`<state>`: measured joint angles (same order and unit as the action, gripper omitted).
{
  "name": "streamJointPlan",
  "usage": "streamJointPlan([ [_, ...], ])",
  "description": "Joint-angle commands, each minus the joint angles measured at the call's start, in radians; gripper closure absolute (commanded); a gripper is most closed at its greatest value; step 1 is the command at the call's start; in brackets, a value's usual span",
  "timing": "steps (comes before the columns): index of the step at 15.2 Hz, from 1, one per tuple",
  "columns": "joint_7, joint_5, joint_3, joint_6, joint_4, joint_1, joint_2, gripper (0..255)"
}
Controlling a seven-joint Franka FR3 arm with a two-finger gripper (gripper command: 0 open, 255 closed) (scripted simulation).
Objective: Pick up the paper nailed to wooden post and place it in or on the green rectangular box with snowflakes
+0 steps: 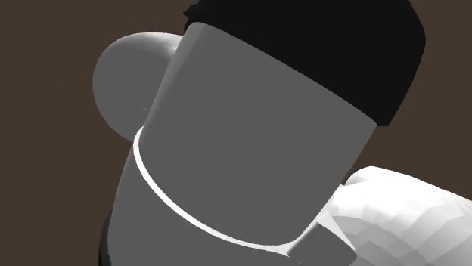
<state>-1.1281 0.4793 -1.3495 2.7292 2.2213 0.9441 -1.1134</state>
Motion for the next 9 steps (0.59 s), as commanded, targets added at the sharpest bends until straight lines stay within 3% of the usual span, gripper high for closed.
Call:
streamJointPlan([
  [1, -0.008, 0.013, -0.004, 0.060, 0.000, 0.060, 0.001, 255],
  [9, -0.041, 0.049, -0.042, 0.282, -0.047, 0.339, -0.006, 255],
])
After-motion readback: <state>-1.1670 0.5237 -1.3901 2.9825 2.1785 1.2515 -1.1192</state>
